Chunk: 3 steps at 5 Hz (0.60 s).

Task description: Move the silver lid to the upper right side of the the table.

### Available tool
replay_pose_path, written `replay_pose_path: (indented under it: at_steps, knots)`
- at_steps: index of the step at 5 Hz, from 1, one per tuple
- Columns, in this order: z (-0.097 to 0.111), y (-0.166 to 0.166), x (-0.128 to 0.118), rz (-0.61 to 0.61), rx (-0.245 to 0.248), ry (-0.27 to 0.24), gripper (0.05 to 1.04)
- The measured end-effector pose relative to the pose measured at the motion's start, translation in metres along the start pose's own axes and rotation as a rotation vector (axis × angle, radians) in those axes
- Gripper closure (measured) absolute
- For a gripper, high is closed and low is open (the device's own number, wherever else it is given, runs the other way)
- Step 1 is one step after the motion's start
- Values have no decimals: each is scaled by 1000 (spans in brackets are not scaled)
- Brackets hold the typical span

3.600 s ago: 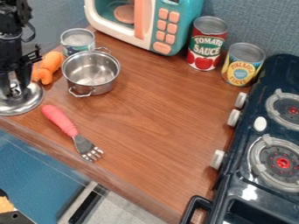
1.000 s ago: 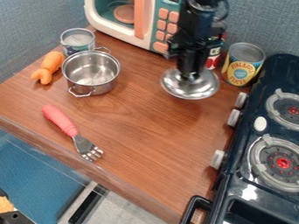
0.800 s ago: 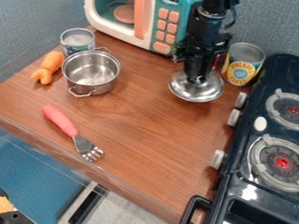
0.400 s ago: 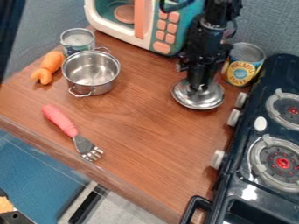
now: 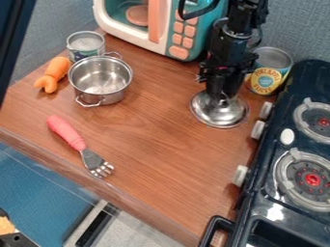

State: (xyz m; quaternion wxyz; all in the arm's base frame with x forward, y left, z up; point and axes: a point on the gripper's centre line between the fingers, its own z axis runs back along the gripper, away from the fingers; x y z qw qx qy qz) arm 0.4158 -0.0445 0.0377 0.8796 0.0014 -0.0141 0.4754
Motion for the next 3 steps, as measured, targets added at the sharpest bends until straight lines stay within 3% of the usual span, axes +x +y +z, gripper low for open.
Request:
replay_pose_path:
  at_steps: [1, 2, 3]
  knots:
    - [-3, 5, -1, -1, 19, 0, 149]
    - [11, 8, -1, -5, 1, -17, 73]
    - [35, 10, -1, -22, -34, -35, 79]
